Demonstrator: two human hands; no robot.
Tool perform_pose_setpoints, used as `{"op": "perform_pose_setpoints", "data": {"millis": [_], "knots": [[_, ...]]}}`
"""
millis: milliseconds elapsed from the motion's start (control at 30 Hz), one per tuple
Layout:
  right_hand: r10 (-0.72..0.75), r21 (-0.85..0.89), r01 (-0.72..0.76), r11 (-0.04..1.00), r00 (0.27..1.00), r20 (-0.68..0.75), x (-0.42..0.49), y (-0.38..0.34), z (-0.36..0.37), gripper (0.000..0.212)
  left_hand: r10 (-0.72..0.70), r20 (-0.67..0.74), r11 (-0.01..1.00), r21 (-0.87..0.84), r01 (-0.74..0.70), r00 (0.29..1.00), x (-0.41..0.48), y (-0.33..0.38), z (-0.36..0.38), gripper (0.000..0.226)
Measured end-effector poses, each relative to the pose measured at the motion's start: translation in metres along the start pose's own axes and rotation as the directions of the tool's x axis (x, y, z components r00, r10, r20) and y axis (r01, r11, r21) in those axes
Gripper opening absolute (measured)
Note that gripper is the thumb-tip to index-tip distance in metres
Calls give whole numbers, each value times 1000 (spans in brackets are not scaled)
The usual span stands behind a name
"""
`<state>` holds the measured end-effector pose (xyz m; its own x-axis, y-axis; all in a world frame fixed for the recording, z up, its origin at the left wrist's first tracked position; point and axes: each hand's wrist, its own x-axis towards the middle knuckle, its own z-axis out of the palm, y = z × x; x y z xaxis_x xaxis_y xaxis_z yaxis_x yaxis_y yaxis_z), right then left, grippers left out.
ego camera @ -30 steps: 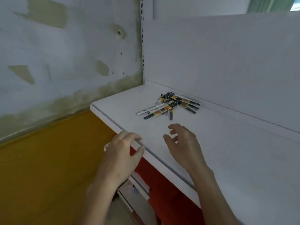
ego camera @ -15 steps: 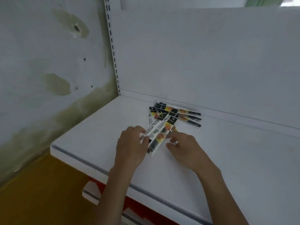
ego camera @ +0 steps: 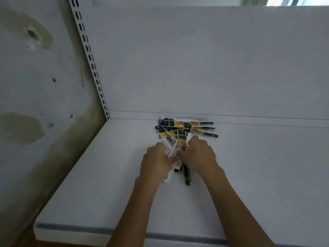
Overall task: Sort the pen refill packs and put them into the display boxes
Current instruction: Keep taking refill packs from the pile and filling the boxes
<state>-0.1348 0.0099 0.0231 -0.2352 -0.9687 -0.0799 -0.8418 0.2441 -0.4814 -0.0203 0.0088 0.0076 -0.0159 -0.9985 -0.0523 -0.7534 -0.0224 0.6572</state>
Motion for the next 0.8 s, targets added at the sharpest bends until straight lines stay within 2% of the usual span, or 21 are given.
{"op": "perform_pose_setpoints", "data": {"millis": [200, 300, 400, 500, 567, 667, 733, 800], "knots": [[35, -62, -37, 997, 999, -35, -5, 6, -2, 15, 56, 16, 997, -54, -55, 998, 2, -13, -14, 19], [47, -97, -57, 994, 993, -109, -4, -2, 1, 20, 57, -29, 990, -127, -60, 998, 4, -20, -19, 13], [25, -163, -44, 986, 993, -118, -2, -10, 10, 37, 29, -59, 978, -203, -40, 998, 3, -22, -21, 7], [17, -157, -30, 987, 997, -82, -2, -8, 11, 28, -4, -13, 949, -316, 0, 1000, 3, -24, -23, 9], [31, -92, -40, 995, 995, -92, -4, -3, 7, 23, -6, -4, 940, -341, 4, 1000, 2, -23, -24, 10], [72, 132, -53, 990, 987, -141, -7, 7, -2, 25, 14, -34, 936, -351, -25, 999, -1, -19, -27, 8], [95, 315, -38, 948, 981, -167, -13, 12, -13, 22, 31, -52, 940, -337, -47, 998, -6, -12, -28, 14], [118, 526, -14, 851, 979, -166, -24, 17, -24, 19, 62, -64, 932, -354, -81, 996, -13, -2, -26, 21]]}}
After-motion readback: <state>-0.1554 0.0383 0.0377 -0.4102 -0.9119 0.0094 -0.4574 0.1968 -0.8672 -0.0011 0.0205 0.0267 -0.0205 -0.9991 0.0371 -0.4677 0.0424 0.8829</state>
